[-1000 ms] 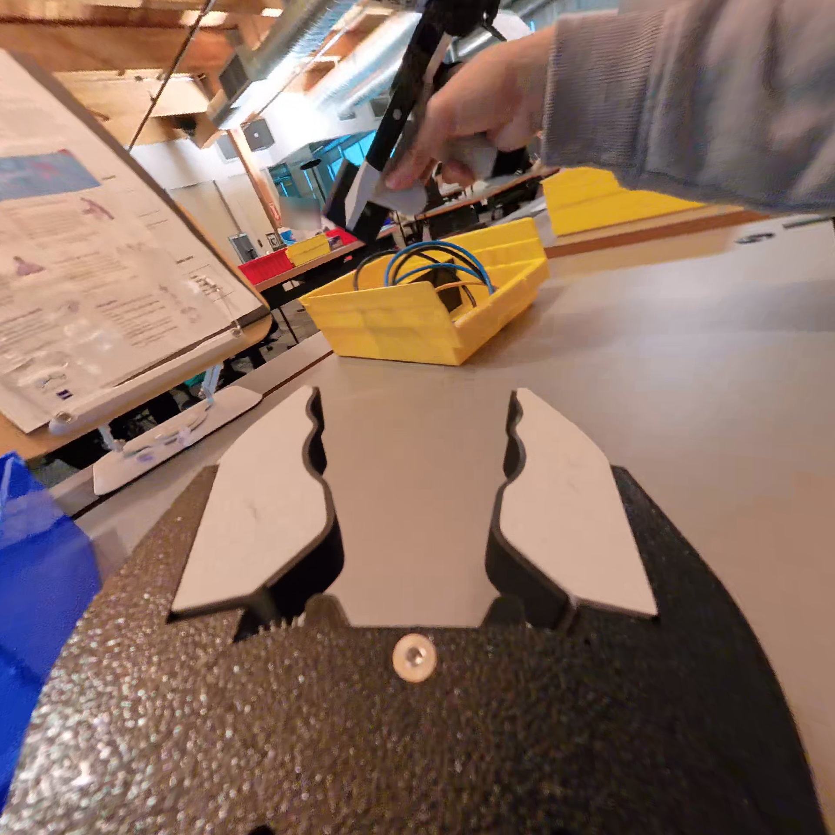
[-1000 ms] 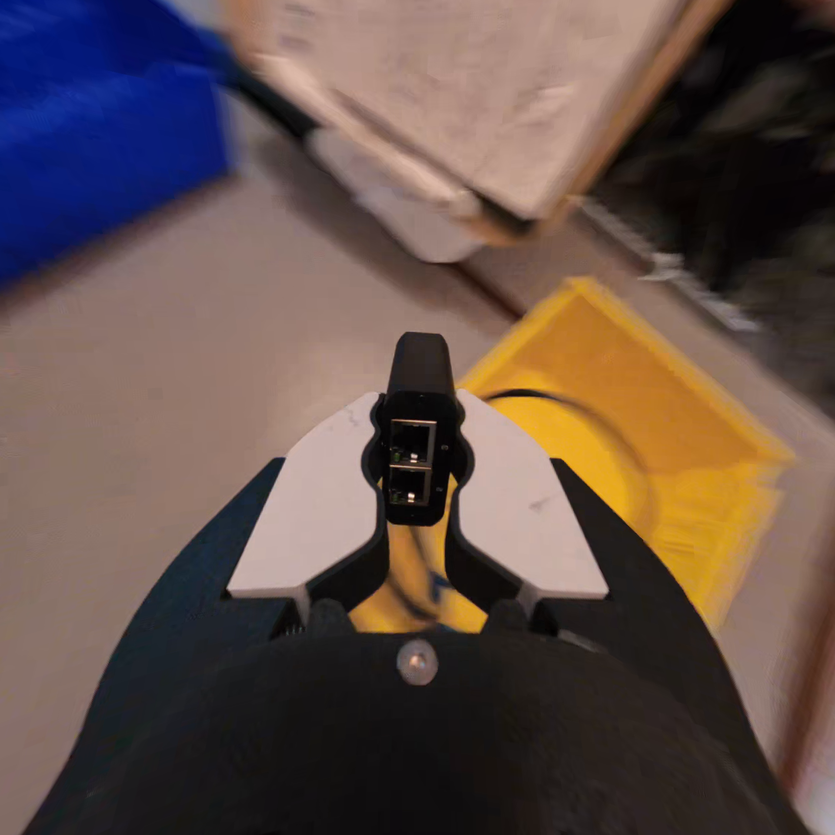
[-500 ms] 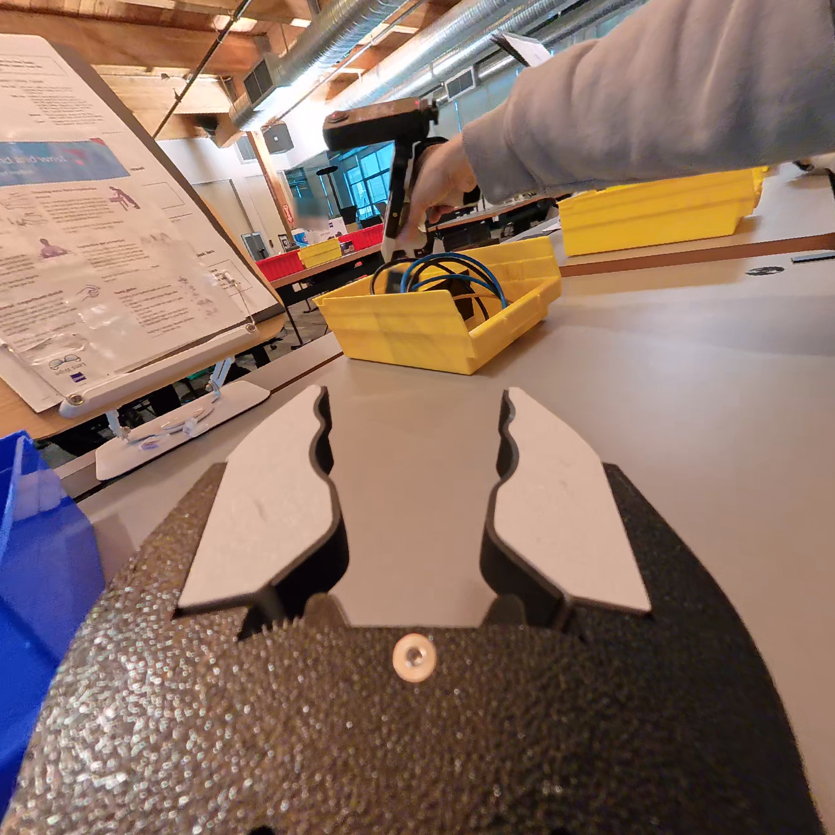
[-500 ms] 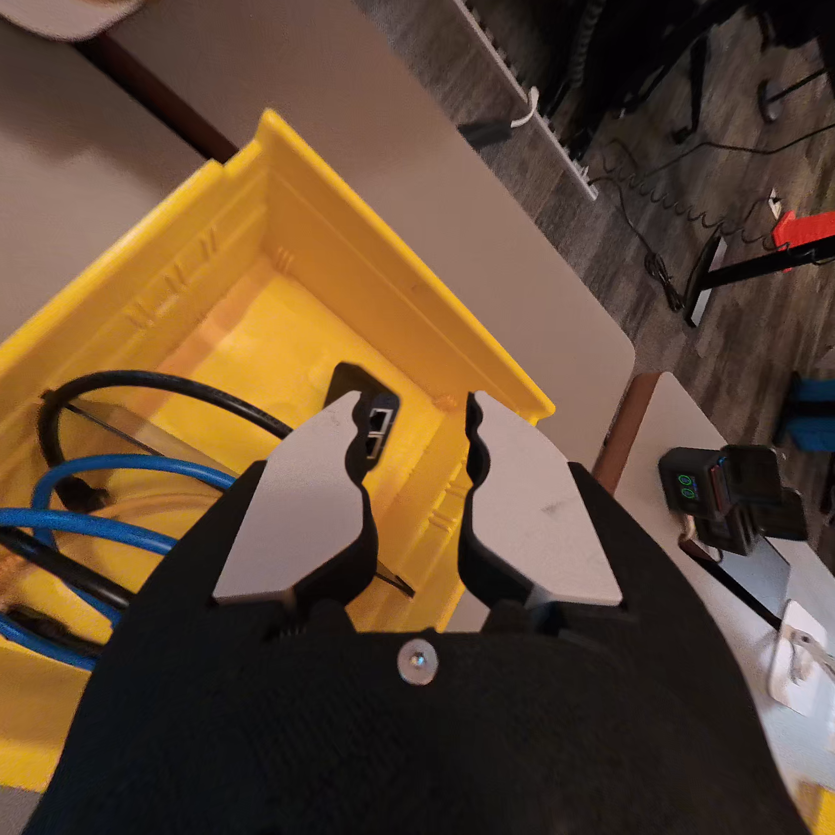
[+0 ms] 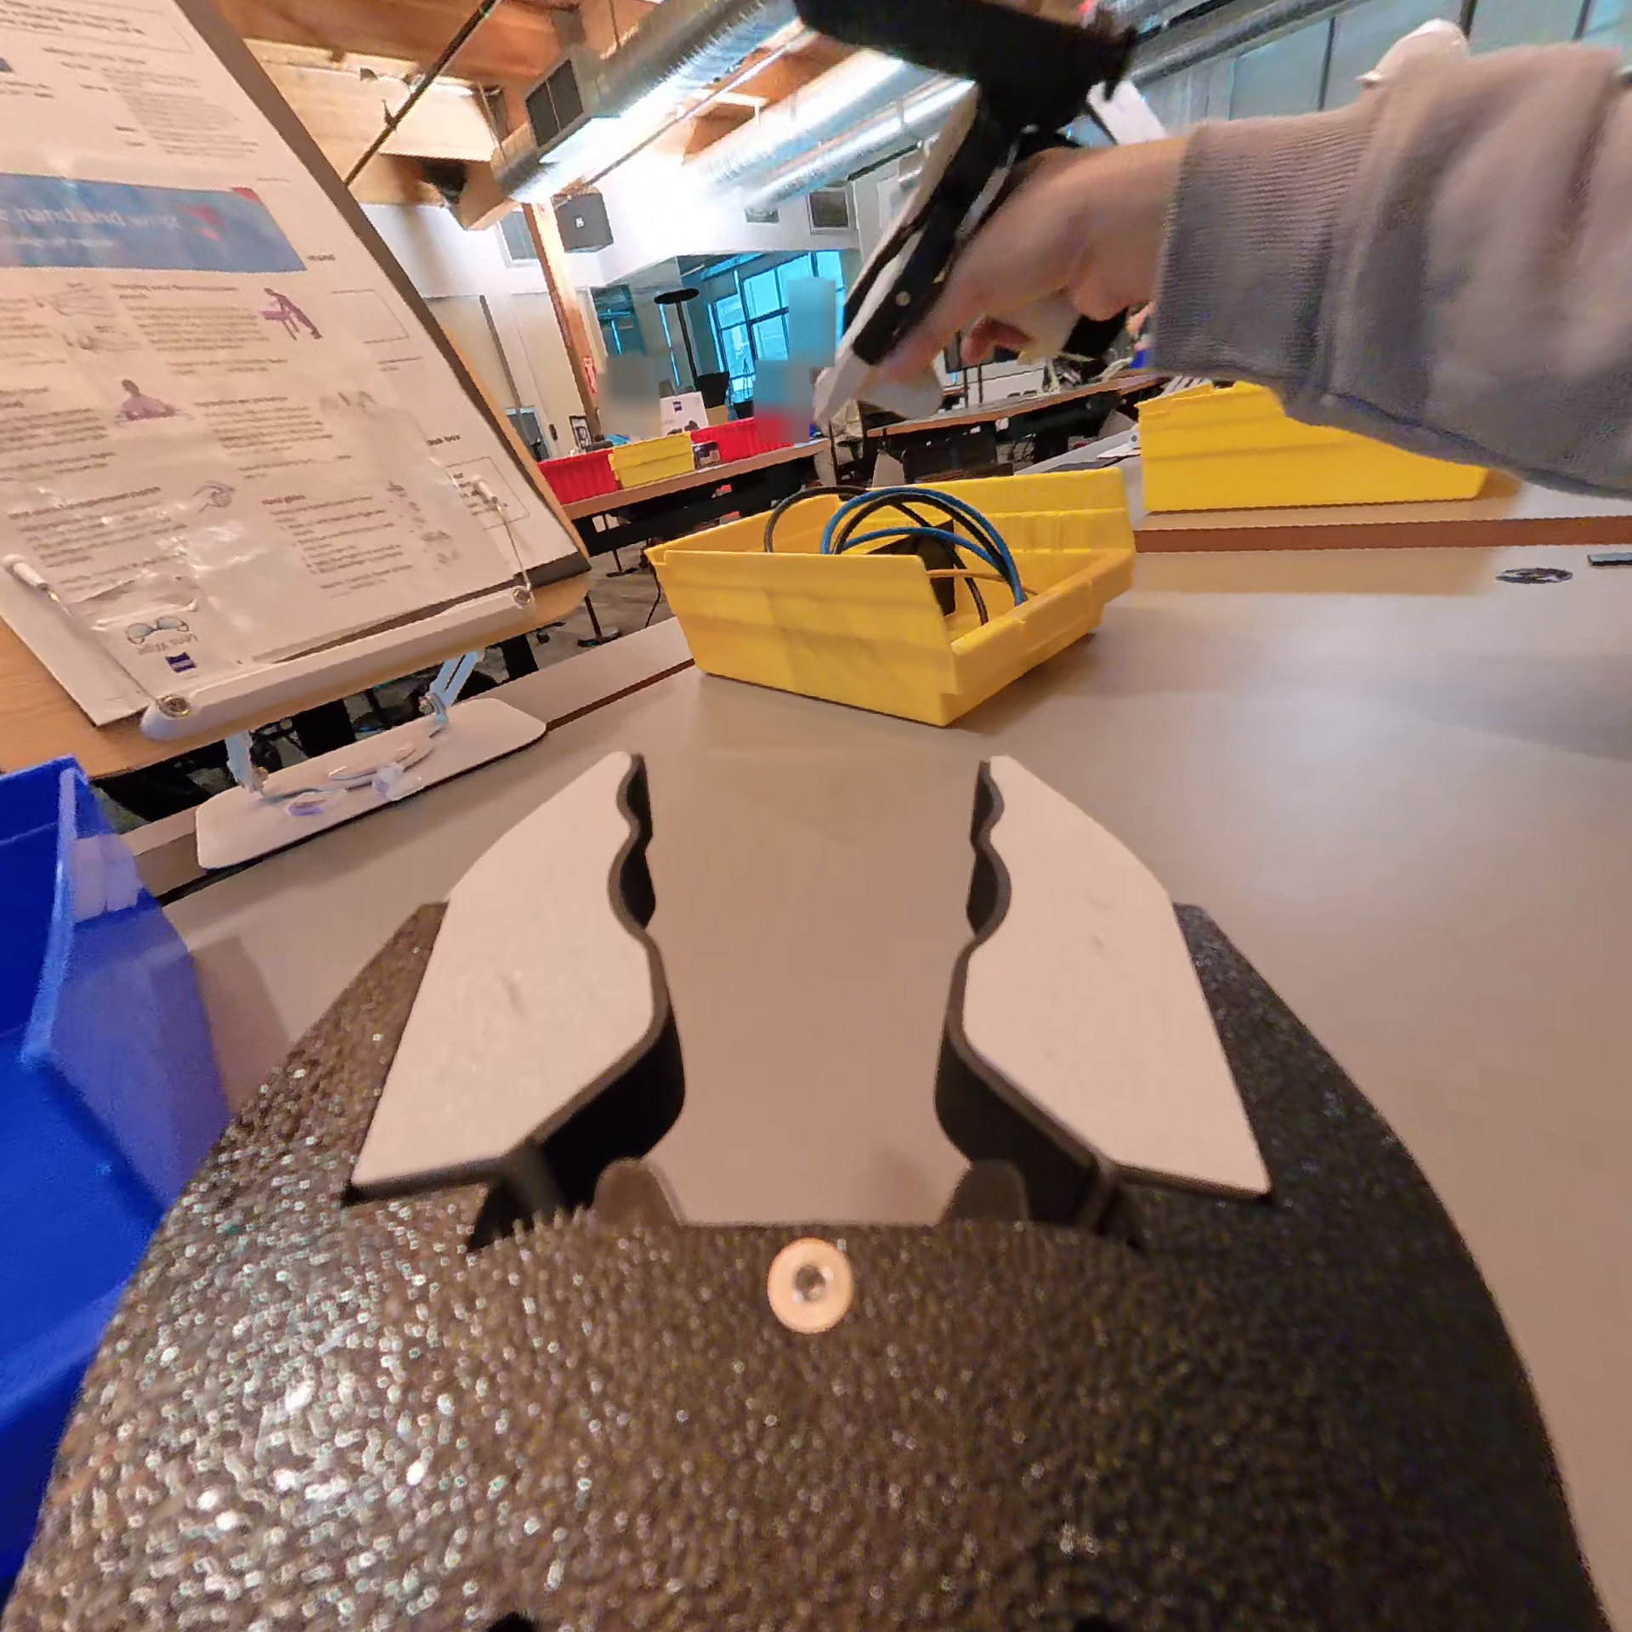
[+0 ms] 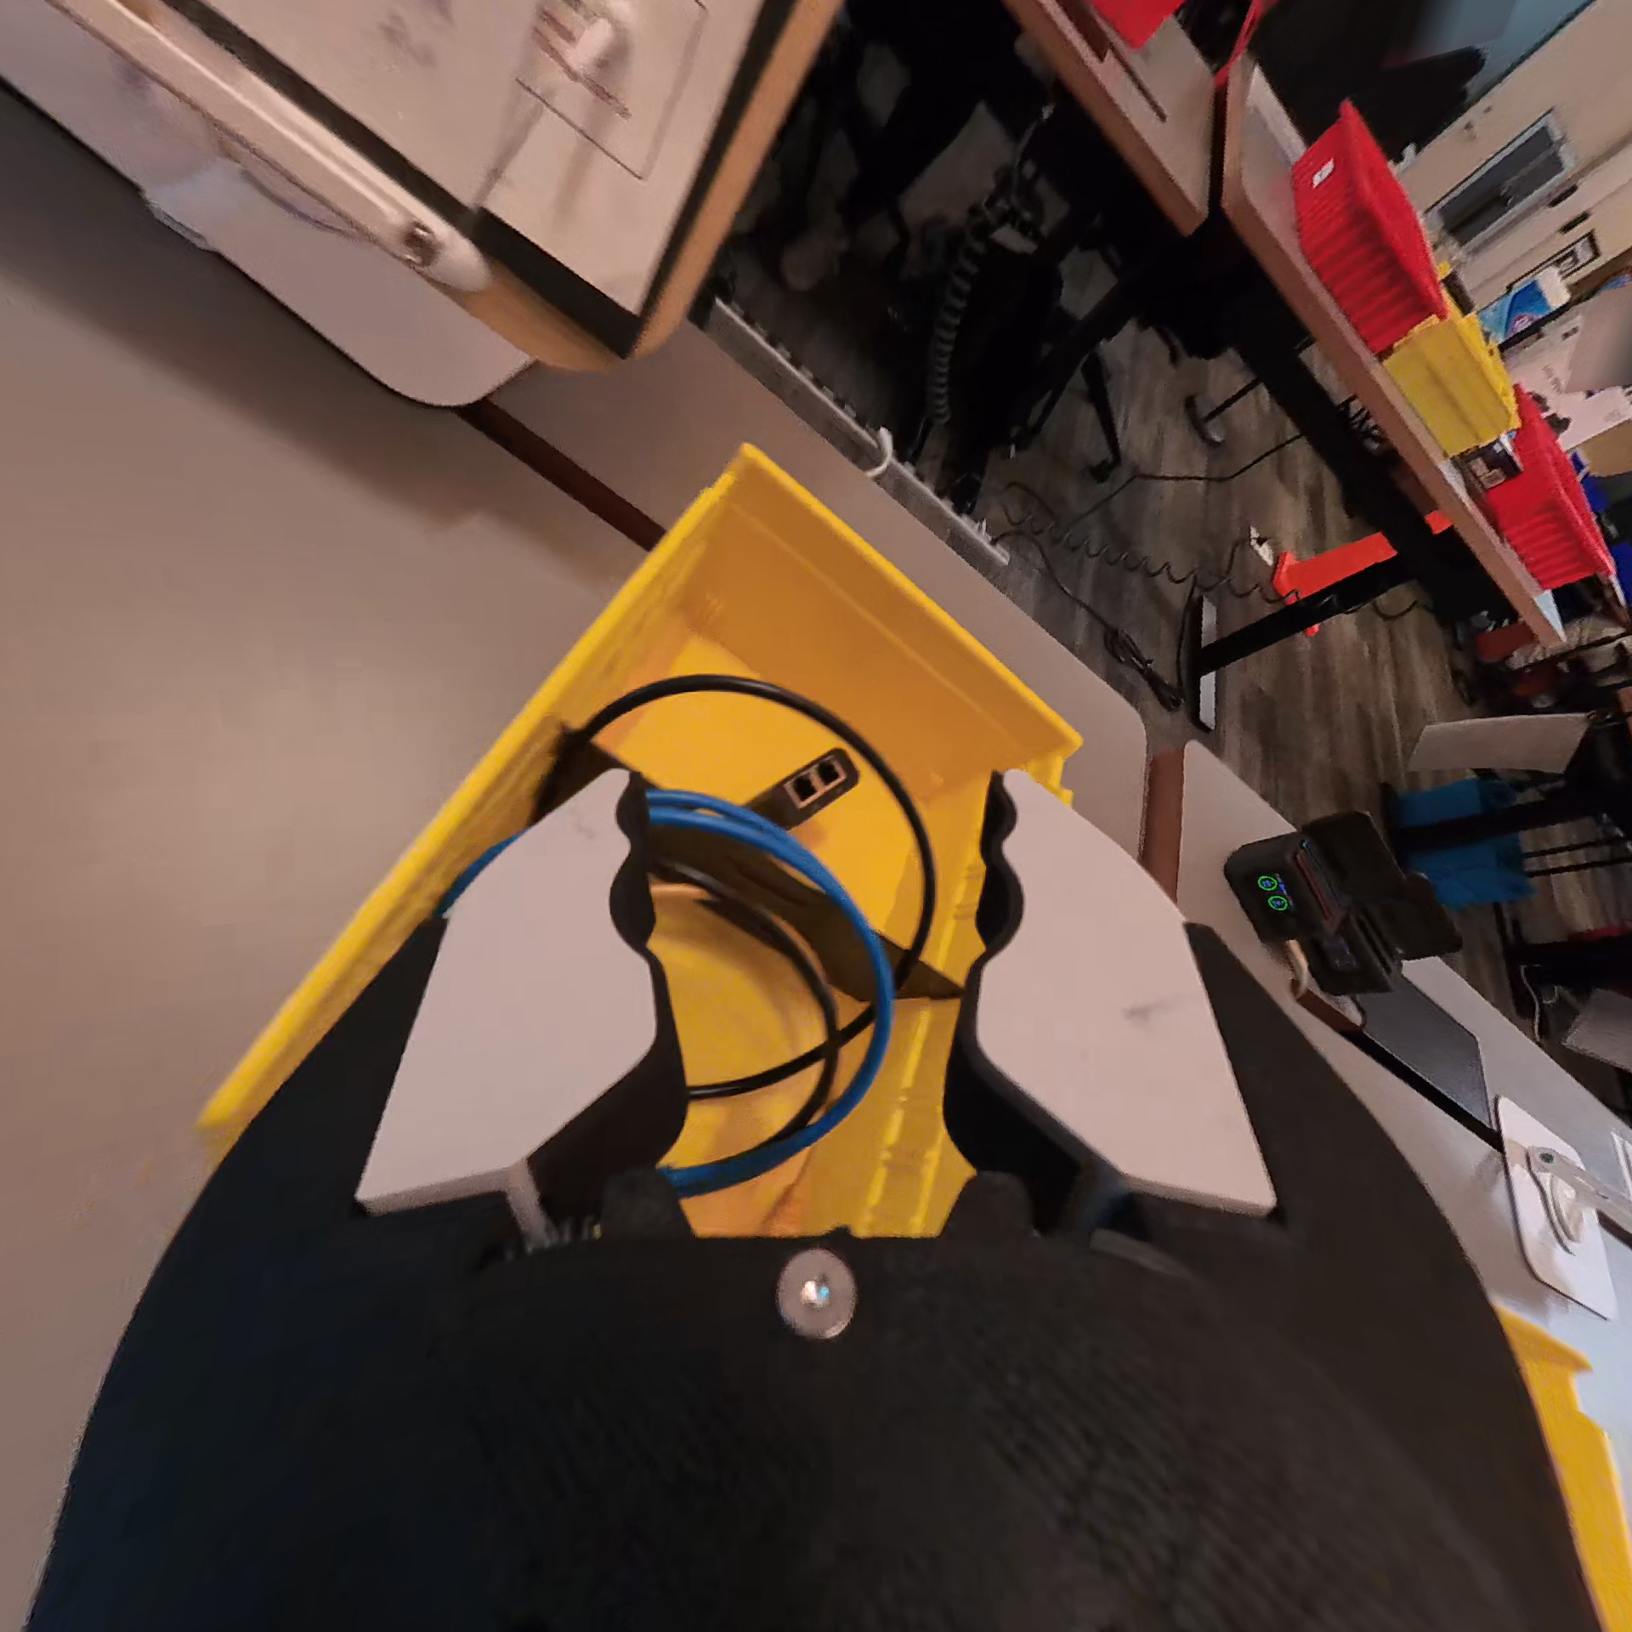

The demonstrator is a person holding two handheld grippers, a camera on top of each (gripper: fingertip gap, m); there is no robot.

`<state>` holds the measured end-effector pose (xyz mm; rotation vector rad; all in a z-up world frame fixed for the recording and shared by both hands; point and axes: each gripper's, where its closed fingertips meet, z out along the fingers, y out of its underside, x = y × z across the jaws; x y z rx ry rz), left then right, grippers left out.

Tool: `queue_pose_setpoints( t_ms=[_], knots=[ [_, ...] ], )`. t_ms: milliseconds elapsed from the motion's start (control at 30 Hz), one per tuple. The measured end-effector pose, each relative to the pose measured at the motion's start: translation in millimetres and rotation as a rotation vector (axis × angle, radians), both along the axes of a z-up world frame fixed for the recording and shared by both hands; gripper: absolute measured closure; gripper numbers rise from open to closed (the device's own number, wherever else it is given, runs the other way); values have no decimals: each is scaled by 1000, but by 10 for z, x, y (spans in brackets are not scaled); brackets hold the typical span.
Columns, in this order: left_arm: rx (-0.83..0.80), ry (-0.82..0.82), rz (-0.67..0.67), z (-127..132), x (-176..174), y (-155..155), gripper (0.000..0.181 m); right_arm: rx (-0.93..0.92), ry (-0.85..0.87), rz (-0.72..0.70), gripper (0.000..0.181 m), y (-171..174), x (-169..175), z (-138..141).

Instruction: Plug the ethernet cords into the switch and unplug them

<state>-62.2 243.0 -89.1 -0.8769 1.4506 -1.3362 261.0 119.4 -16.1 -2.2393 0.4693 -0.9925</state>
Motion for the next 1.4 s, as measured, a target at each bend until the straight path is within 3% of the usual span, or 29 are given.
queue_pose_setpoints(
  t_ms=[233,533,633,800,967,1133,1400],
  knots=[
    [-15,52,2,-35,17,23,112,45,8,29,99,138,-763,-139],
    [-13,97,14,193,-5,-55,95,200,65,88,78,401,-1730,-441],
    [-17,146,-3,176,-10,-127,91,281,121,65,72,451,-1976,-576],
    [-43,286,10,41,-7,-197,80,567,158,-22,68,644,-2262,-808],
    [-179,371,-101,26,-51,-468,70,612,179,-104,60,658,-2232,-1045],
    [-175,362,-77,53,-11,-534,67,602,233,-153,51,653,-2097,-1281],
    [-270,324,-174,180,-16,-886,57,558,178,-160,49,692,-2017,-1272]
  ],
)
